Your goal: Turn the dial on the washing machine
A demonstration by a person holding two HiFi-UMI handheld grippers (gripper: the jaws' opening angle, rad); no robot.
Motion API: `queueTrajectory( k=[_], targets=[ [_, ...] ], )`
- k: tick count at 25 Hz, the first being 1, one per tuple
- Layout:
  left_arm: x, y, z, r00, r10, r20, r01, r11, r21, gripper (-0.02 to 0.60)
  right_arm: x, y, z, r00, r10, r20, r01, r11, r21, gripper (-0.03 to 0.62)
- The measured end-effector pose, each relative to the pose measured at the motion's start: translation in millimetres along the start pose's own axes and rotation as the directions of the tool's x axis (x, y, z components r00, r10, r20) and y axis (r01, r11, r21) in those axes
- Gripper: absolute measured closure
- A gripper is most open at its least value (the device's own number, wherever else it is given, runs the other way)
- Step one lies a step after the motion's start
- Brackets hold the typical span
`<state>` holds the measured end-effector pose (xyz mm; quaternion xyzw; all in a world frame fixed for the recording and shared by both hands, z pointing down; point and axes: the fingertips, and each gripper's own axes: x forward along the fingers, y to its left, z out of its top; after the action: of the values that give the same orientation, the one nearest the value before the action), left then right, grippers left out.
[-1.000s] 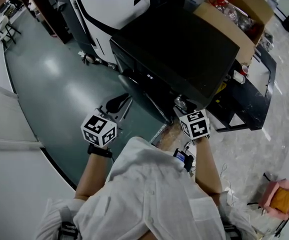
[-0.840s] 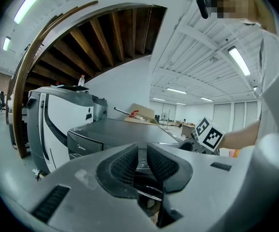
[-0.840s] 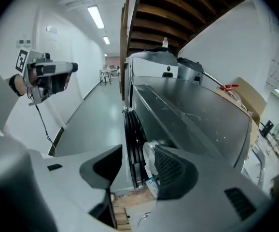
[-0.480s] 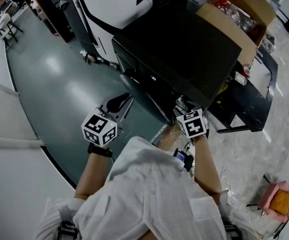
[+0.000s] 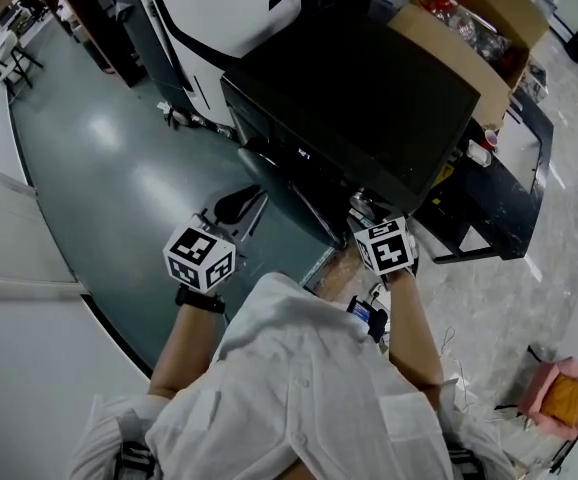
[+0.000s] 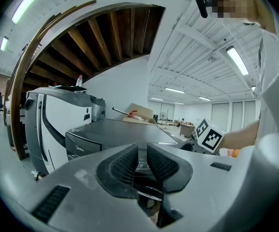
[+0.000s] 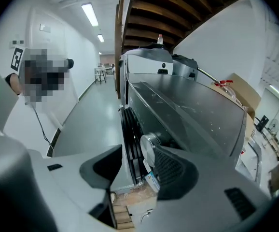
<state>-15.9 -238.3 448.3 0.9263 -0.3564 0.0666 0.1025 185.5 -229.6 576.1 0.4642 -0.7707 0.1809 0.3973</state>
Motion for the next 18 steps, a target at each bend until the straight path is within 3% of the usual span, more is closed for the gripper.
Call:
queueTrajectory(
  k=[11, 15, 18],
  targets=[
    [-10, 5, 2, 1.000, 0.022, 0.014, -0.022, 1.000, -0.002, 0.522, -3, -2, 1, 0.997, 0.004, 0.072, -0.007, 0.999, 0.033, 0.395],
    [-17, 11, 4, 0.999, 0.044, 0.022, -0.044, 0.999, -0.003, 0.522, -17, -2, 11, 0.983, 0.007, 0.185, -0.022, 0.997, 0.079, 0.402],
    [-20, 12, 5, 0.998, 0.055, 0.031, -0.055, 0.998, 0.001, 0.522, -42, -13, 16, 0.947, -0.018, 0.321, -0.035, 0.987, 0.159, 0.408]
  ],
)
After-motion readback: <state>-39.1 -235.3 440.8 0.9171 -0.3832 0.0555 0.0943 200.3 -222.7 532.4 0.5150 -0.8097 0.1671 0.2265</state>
